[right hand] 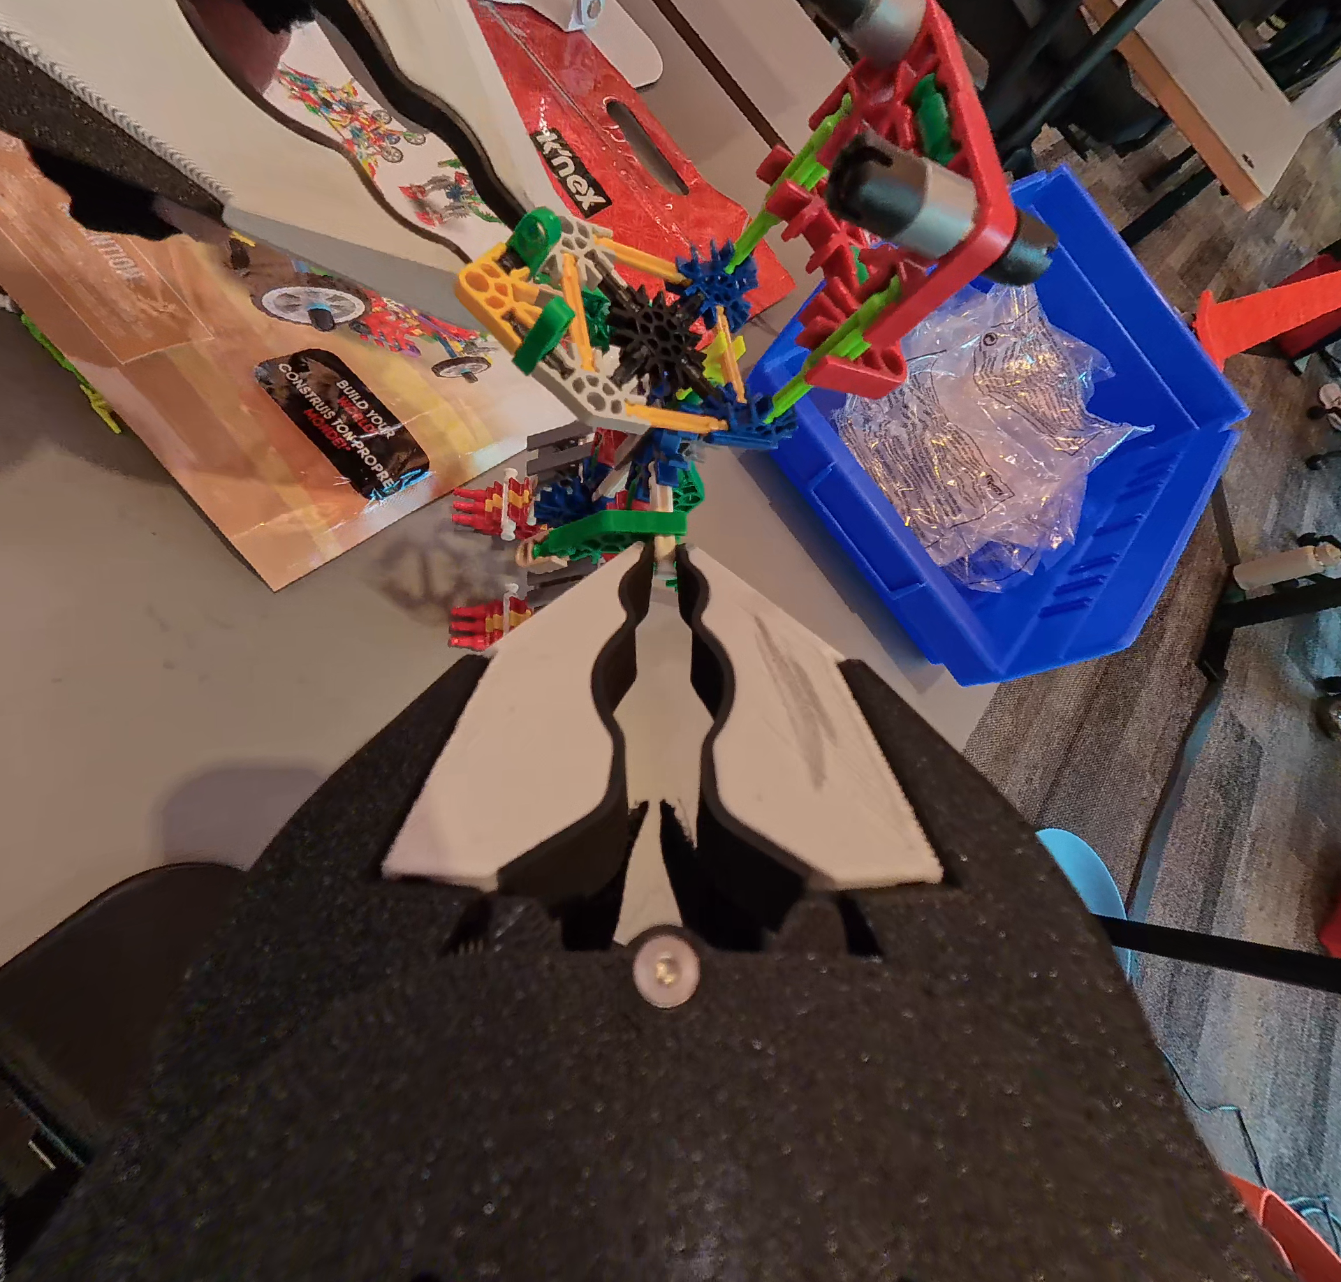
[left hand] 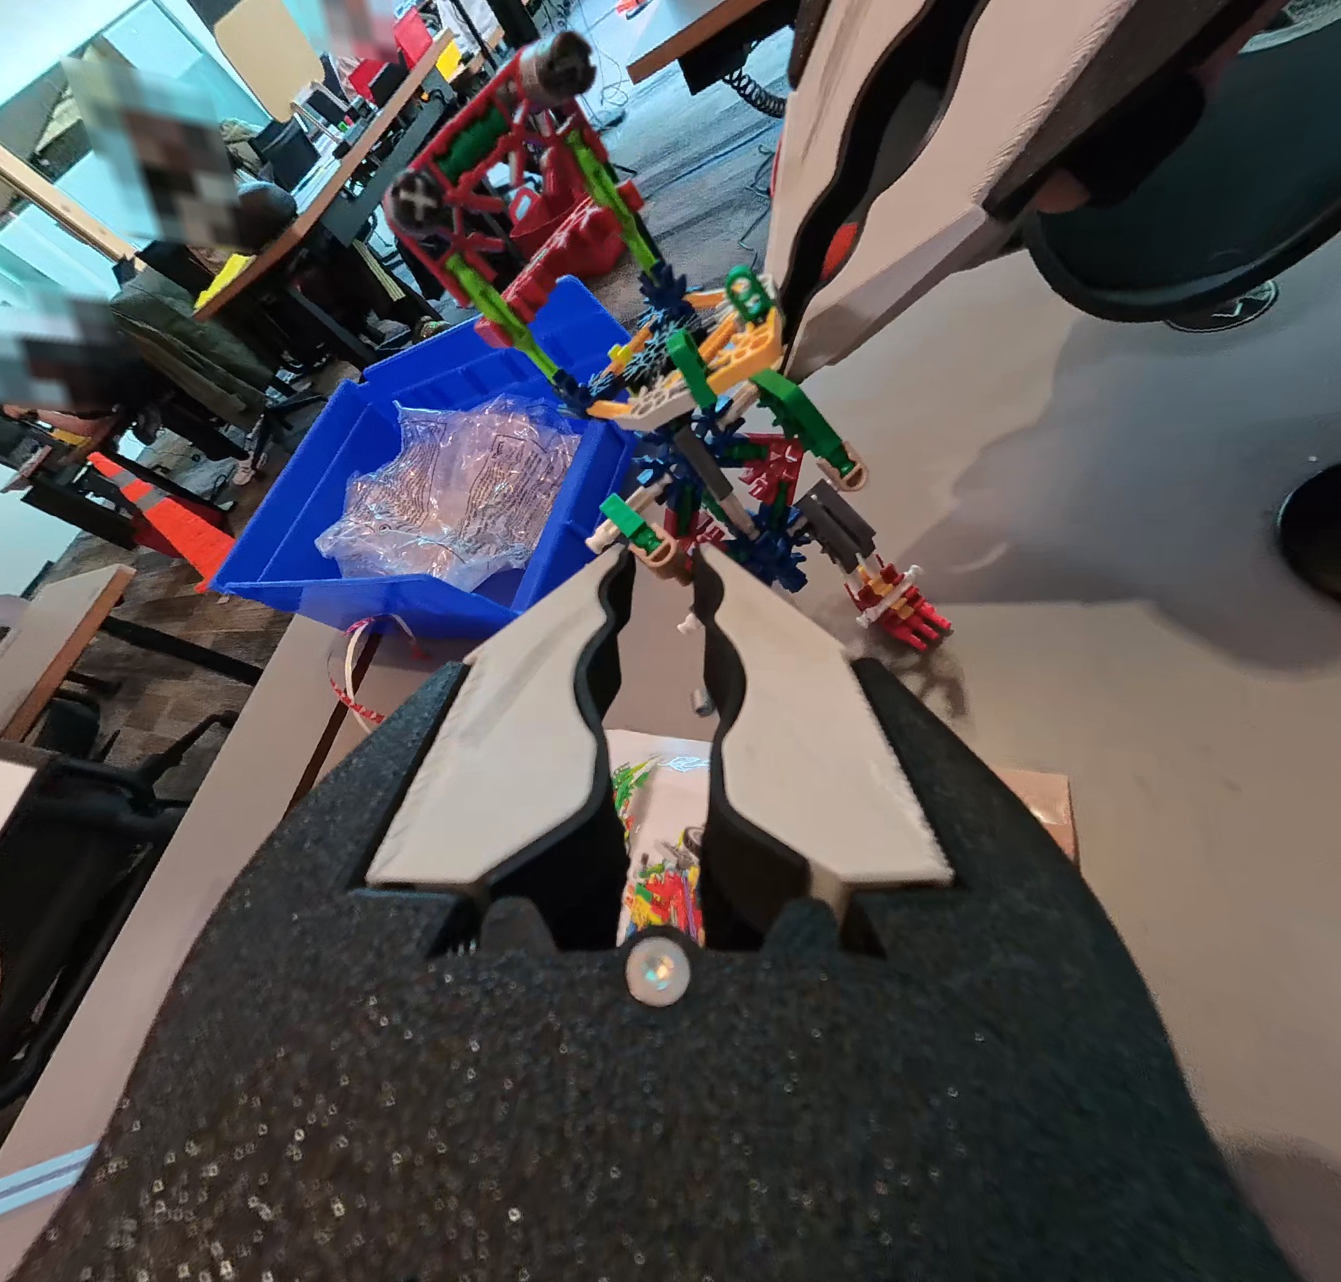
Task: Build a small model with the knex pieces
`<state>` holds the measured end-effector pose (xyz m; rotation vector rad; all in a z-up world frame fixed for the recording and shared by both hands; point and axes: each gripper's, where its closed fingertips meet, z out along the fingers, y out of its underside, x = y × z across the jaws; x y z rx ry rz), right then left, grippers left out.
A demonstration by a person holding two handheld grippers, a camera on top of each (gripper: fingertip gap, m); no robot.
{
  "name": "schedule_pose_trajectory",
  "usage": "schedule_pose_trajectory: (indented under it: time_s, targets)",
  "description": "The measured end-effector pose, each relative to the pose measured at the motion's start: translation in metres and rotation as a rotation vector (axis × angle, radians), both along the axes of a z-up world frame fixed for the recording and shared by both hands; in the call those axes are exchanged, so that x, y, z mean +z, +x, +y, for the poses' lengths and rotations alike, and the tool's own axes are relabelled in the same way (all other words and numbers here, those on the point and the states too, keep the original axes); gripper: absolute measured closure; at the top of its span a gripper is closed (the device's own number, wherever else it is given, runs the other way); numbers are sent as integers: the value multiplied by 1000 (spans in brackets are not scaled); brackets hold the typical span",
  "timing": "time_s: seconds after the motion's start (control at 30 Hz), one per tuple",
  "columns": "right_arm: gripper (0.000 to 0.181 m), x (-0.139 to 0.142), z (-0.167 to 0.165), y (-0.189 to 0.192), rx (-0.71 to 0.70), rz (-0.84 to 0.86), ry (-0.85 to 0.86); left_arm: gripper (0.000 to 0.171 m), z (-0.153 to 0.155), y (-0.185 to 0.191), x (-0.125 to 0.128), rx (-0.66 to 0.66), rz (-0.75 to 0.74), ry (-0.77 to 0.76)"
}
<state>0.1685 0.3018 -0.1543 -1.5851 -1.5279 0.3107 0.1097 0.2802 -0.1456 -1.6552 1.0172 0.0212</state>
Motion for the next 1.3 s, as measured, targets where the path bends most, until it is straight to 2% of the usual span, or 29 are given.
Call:
schedule_pose_trajectory:
  time_s: [0.37,0.63,0.73,0.87,0.9,0.97,1.07,1.17,1.3]
  targets:
    - [176,0,6,8,13,-9,-3,157,-4,12,0,10,39,81]
    - [173,-1,7,13,22,-42,20,146,-1,5,2,-14,49,132]
    - [169,5,4,19,48,-82,134,143,2,2,4,-10,86,155]
    - [159,13,-21,14,188,-141,358,141,1,6,7,-39,116,200]
    - [151,11,-28,12,201,-155,388,141,2,7,5,-39,144,209]
    - [122,7,-23,14,111,-203,463,140,6,8,3,-33,202,244]
    - [103,-5,-18,10,22,-231,536,137,8,13,2,-49,223,279]
    - [103,-10,-5,10,-57,-296,647,141,10,15,-2,-52,268,303]
    - [122,-10,-6,4,-34,-365,735,149,11,14,1,-41,264,324]
